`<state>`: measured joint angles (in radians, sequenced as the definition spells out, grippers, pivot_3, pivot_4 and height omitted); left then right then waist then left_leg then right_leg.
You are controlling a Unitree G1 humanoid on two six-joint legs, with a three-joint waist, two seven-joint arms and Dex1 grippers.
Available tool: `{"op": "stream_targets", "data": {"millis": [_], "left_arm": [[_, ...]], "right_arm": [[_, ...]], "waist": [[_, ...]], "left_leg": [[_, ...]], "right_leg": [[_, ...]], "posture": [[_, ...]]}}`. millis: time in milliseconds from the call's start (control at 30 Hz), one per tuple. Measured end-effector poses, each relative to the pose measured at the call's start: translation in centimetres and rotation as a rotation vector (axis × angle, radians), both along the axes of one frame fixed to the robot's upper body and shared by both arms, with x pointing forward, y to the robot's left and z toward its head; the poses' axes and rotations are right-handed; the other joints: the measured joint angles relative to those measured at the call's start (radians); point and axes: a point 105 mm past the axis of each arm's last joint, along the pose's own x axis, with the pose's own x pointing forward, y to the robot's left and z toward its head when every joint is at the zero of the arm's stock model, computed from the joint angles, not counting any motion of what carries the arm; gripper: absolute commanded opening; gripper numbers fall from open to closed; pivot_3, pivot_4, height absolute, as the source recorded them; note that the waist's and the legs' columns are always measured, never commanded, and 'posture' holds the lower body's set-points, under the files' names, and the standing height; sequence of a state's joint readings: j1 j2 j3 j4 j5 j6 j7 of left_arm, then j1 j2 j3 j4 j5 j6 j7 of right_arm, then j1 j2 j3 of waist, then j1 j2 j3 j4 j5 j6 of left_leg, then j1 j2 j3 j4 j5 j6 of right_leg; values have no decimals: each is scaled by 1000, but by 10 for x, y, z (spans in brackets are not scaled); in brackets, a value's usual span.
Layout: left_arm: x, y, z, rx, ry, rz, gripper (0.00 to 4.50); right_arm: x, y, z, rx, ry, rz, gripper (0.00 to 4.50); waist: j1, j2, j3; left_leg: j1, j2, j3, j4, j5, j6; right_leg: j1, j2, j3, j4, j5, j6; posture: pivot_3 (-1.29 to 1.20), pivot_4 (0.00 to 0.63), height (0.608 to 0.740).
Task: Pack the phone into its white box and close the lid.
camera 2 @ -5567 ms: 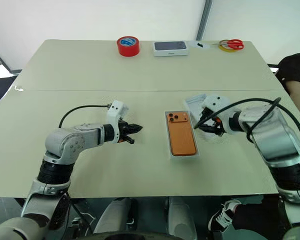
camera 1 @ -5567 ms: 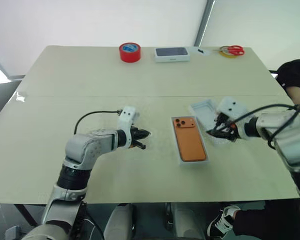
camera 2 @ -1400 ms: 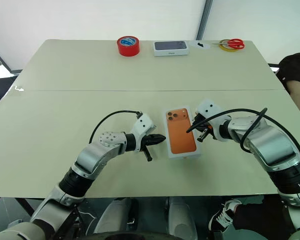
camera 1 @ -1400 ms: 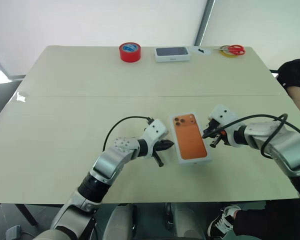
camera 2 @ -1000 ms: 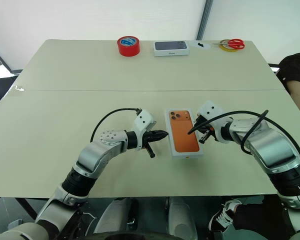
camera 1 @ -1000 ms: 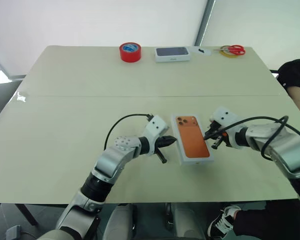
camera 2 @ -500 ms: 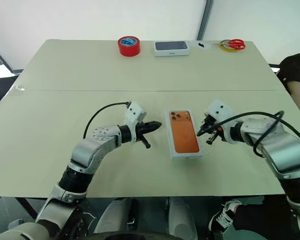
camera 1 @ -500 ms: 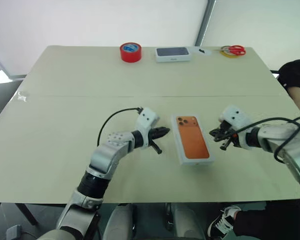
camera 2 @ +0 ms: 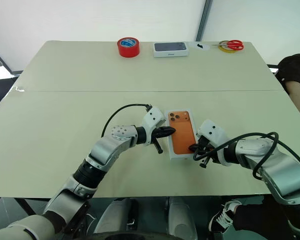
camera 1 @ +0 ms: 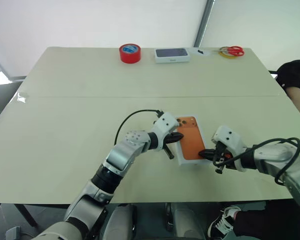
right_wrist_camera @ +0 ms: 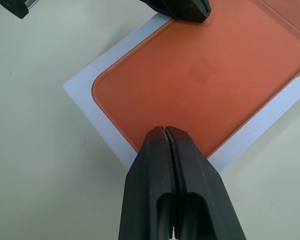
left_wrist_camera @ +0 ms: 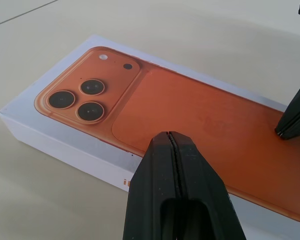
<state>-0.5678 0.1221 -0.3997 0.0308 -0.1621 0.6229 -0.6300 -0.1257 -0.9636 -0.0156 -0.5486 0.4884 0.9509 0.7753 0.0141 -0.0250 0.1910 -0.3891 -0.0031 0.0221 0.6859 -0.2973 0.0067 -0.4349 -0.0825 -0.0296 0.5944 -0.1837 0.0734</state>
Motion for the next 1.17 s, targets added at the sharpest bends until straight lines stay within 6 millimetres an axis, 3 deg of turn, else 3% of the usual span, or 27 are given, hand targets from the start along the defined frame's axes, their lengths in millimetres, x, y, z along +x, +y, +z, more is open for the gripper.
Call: {"op": "stream_targets", "data": {"millis": [133,233,333,433,533,633,800,1167], "left_arm": [[6,13,2,-12,2,38,0],[19,49,11,-47,-15,151,0],[28,97,30,-120,-63,296,0],[30,167,45,-143,-121,493,0],[21,229,48,-115,-145,661,0],[8,265,43,-74,-139,756,0],[-8,294,41,-58,-137,844,0],[-21,311,36,-62,-107,907,0]], "right_arm": [[6,1,2,16,-39,-16,41],[28,-4,14,62,-167,-95,41],[61,-27,39,101,-336,-239,41],[83,-57,58,180,-415,-384,41],[90,-68,57,214,-408,-421,41],[92,-67,50,227,-377,-395,41],[90,-54,43,224,-341,-291,41],[81,-46,27,231,-264,-204,41]], "waist": [[-3,0,0],[-8,0,0],[-5,0,0],[-4,0,0],[-1,0,0],[-1,0,0],[-1,1,0],[-2,1,0]], "left_leg": [[0,0,0,0,0,0],[-1,1,1,0,0,0],[-2,1,1,0,0,0],[-2,1,1,-1,0,0],[-2,1,1,-2,0,0],[-2,0,2,-1,0,0],[-1,0,1,0,0,0],[-1,0,2,-1,0,0]], "right_leg": [[0,0,0,0,0,0],[-3,1,0,1,1,1],[-4,1,1,1,2,3],[-4,1,1,1,2,3],[-3,0,0,1,2,3],[-3,-1,1,1,2,2],[-2,-2,0,1,1,0],[-2,-1,0,1,1,0]], "posture": [[0,150,732],[0,150,732],[0,150,732],[0,150,732],[0,150,732],[0,150,732],[0,150,732],[0,150,732]]}}
